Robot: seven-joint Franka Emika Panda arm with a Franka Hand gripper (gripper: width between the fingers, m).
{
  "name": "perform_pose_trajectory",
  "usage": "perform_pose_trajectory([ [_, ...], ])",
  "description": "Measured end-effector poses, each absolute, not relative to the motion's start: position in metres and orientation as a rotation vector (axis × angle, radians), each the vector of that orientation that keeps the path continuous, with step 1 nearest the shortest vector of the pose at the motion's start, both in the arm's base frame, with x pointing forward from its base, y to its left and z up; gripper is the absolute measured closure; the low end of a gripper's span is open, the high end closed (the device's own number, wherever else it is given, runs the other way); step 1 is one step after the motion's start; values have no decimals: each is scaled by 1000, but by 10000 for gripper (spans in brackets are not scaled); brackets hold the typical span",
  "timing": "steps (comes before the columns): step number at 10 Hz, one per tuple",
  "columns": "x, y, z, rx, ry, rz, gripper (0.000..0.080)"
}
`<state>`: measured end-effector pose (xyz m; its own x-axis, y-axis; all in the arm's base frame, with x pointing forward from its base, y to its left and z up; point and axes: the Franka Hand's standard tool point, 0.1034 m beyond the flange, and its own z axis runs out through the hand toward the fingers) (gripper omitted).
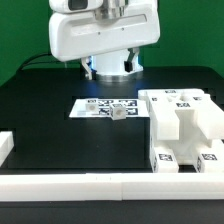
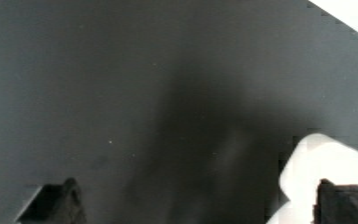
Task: Assemble chair
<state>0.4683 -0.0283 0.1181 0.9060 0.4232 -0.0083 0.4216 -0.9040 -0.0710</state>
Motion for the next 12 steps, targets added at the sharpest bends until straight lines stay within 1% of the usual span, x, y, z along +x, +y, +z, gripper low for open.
perform_pose_trajectory([
  [1, 465, -27, 115, -3002, -655, 51, 151],
  [2, 449, -19, 104, -2996, -616, 125, 151],
  [4, 431, -13, 81, -3026, -622, 92, 151],
  [7, 428, -13, 80, -3022, -619, 108, 151],
  [8, 424, -14, 77, -3023, -596, 110, 151],
  [9, 408, -16, 64, -3023, -538, 134, 151],
  [10, 399, -16, 51, -3042, -535, 119, 151],
  [12, 390, -17, 30, -3064, -548, 120, 151],
])
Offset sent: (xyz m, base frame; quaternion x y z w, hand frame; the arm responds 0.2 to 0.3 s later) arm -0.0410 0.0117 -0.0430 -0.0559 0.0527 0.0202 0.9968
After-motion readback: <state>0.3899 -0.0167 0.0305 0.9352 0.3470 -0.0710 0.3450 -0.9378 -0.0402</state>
